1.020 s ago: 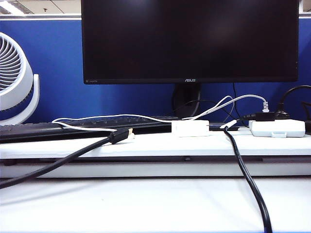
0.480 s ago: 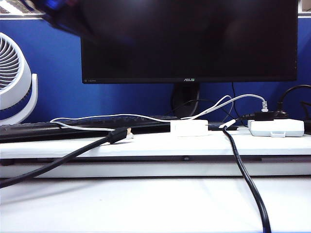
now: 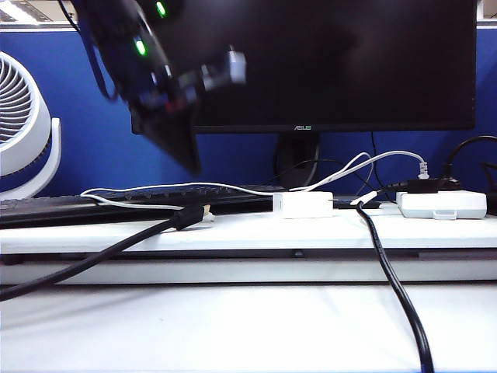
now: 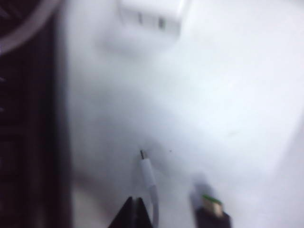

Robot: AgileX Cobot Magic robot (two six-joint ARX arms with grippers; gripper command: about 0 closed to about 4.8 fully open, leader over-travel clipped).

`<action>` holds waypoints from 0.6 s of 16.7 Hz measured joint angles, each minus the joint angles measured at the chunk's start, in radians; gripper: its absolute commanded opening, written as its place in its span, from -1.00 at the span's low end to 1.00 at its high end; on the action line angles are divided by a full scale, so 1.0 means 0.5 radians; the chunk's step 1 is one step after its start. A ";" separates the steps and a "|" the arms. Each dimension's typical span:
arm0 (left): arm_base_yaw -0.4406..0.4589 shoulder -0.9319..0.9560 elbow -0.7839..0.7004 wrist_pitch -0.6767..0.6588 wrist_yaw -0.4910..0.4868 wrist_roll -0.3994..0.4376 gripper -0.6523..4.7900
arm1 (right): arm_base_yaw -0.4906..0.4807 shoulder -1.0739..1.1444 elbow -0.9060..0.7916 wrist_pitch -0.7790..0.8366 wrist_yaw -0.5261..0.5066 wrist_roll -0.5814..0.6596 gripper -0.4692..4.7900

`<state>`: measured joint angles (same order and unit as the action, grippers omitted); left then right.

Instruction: Pick up the Type-C charging cable and the charging base, insert one end of the Type-C charger into the corresponding slot on the base, and finally place the plugged-in charger back on the table.

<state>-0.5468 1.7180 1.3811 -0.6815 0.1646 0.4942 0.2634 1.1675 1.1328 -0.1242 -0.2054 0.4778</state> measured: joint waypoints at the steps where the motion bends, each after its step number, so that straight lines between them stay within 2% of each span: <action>1: -0.025 0.047 -0.001 -0.007 -0.062 -0.011 -0.66 | 0.000 0.002 0.000 -0.030 0.000 0.000 -0.84; 2: -0.045 0.057 -0.002 -0.024 -0.098 -0.027 -0.20 | 0.000 0.002 0.000 -0.060 0.000 0.000 -0.84; 3: -0.060 0.055 0.000 -0.011 -0.121 -0.040 0.46 | 0.000 0.002 0.000 -0.070 0.001 0.000 -0.84; 4: -0.063 0.055 -0.001 0.019 -0.164 -0.055 0.53 | 0.000 0.002 0.000 -0.076 0.001 0.000 -0.84; 10: -0.060 0.068 -0.001 -0.032 -0.202 -0.063 0.49 | 0.000 0.002 0.000 -0.149 0.001 0.000 -0.84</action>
<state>-0.5770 1.7519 1.3808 -0.6975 0.0635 0.4629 0.2634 1.1687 1.1328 -0.1986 -0.2050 0.4778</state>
